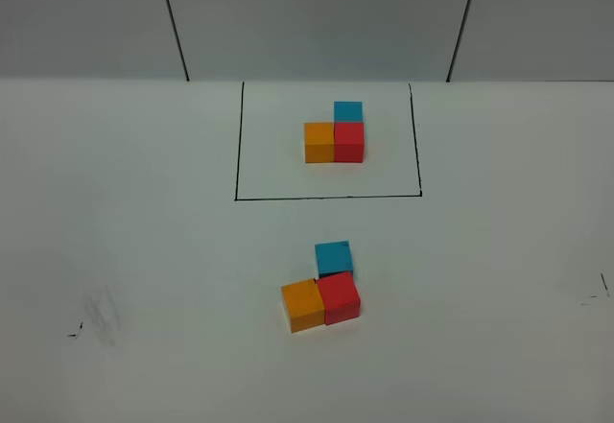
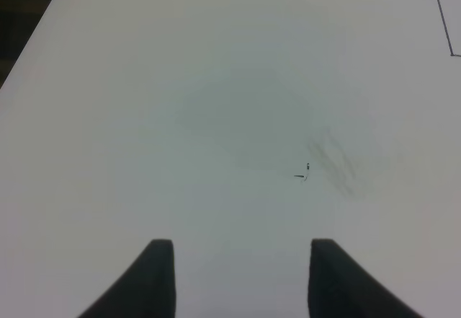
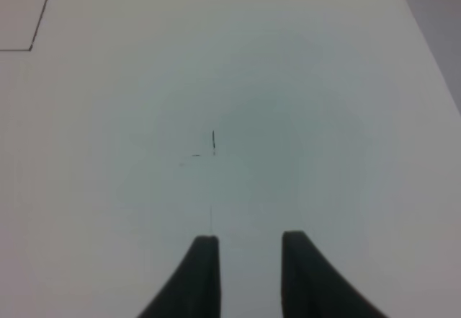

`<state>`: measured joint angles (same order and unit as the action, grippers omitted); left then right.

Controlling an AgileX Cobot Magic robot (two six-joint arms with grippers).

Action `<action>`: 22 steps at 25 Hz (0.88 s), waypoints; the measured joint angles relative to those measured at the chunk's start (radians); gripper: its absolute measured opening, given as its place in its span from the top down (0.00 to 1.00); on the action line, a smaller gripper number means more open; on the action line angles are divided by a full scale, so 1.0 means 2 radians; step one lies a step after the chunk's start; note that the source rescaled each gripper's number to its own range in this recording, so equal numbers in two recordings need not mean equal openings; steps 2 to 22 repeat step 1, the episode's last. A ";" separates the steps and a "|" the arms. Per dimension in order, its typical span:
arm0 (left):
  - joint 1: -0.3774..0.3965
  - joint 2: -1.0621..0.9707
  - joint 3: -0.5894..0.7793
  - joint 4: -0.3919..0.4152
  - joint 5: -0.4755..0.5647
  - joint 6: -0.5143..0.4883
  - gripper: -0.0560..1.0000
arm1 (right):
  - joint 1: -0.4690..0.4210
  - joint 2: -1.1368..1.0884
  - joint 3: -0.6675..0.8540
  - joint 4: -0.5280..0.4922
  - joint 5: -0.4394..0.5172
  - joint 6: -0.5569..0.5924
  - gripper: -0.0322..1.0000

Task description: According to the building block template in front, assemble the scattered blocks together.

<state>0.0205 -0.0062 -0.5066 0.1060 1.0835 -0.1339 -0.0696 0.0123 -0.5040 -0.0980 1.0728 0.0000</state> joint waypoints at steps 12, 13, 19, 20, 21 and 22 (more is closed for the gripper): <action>0.000 0.000 0.000 0.000 0.000 0.000 0.95 | 0.000 0.000 0.000 0.000 0.000 0.003 0.97; 0.000 0.000 0.000 0.000 0.000 0.000 0.95 | 0.000 0.000 0.000 0.000 0.000 0.003 0.97; 0.000 0.000 0.000 0.000 0.000 0.000 0.95 | 0.000 0.000 0.000 0.000 0.000 0.003 0.97; 0.000 0.000 0.000 0.000 0.000 0.000 0.95 | 0.000 0.000 0.000 0.000 0.000 0.003 0.97; 0.000 0.000 0.000 0.000 0.000 0.000 0.95 | 0.000 0.000 0.000 0.000 0.000 0.003 0.97; 0.000 0.000 0.000 0.000 0.000 0.000 0.95 | 0.000 0.000 0.000 0.000 0.000 0.003 0.97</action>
